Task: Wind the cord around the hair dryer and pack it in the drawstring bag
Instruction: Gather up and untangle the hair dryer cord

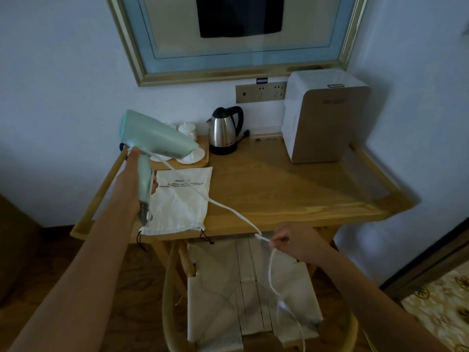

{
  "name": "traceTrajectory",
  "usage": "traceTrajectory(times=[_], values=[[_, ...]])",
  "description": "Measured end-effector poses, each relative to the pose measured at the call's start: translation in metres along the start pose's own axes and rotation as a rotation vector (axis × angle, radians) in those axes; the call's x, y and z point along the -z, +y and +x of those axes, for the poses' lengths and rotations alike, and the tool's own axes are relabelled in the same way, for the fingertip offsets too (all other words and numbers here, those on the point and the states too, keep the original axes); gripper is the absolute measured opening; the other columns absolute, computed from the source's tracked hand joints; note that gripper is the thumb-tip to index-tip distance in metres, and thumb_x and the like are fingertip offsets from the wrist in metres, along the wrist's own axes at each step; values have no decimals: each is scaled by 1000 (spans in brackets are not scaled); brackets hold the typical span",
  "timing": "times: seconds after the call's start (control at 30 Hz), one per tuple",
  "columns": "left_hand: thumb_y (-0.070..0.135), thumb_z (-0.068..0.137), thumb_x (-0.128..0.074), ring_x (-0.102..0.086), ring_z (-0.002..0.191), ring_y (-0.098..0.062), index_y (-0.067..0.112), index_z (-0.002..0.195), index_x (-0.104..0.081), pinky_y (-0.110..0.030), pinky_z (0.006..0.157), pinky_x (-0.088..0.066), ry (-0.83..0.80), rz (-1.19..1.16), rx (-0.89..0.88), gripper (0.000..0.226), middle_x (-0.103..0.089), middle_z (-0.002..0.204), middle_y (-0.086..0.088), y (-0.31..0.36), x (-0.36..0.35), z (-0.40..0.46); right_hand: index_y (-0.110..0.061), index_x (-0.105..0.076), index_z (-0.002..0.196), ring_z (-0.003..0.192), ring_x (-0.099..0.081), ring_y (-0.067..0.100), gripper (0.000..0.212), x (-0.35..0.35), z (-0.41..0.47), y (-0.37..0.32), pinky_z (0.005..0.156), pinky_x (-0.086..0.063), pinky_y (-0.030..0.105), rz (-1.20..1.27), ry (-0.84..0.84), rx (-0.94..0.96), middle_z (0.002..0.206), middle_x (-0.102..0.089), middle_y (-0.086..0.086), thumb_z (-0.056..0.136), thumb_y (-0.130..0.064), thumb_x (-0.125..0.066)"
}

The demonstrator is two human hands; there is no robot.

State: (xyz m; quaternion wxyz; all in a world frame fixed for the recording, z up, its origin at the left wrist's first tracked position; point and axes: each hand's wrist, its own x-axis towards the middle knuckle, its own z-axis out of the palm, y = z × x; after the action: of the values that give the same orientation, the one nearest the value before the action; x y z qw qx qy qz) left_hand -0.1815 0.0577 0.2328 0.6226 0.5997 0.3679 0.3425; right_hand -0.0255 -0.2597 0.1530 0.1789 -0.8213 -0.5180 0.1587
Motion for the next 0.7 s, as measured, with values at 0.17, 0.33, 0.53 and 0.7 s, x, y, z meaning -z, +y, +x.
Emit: traceTrajectory(times=[0.17, 0.33, 0.53, 0.7], values=[[55, 94, -34, -48, 50, -5, 24, 76, -47, -9, 35, -38, 39, 39, -4, 38, -52, 62, 7, 3, 3, 2, -26, -68, 77, 67, -58, 11, 19, 21, -16, -8, 59, -48, 19, 318, 497, 26, 73, -60, -10, 86, -11, -60], [49, 94, -41, -44, 33, -7, 16, 72, -49, -10, 28, -32, 147, -31, 184, 40, -43, 63, -4, -12, 4, 6, -21, -73, 83, 71, -59, 7, 17, 54, -41, -37, 66, -50, 16, 980, 334, 407, 80, -63, -9, 85, -20, -56], [54, 90, -42, -44, 50, -13, 15, 90, -52, -24, 43, -38, 243, -97, 295, 40, -45, 68, -3, -34, 9, 3, -21, -71, 75, 69, -60, 16, 16, 71, -47, -18, 63, -46, 17, 482, 795, 218, 76, -63, -2, 85, -21, -59], [48, 95, -35, -44, 49, -10, 15, 108, -53, -20, 41, -38, 227, -120, 157, 40, -43, 67, -1, -15, 19, 7, -7, -71, 82, 53, -58, 16, 11, 23, -41, 5, 48, -48, 25, -412, 968, 62, 80, -69, 5, 84, -15, -64]])
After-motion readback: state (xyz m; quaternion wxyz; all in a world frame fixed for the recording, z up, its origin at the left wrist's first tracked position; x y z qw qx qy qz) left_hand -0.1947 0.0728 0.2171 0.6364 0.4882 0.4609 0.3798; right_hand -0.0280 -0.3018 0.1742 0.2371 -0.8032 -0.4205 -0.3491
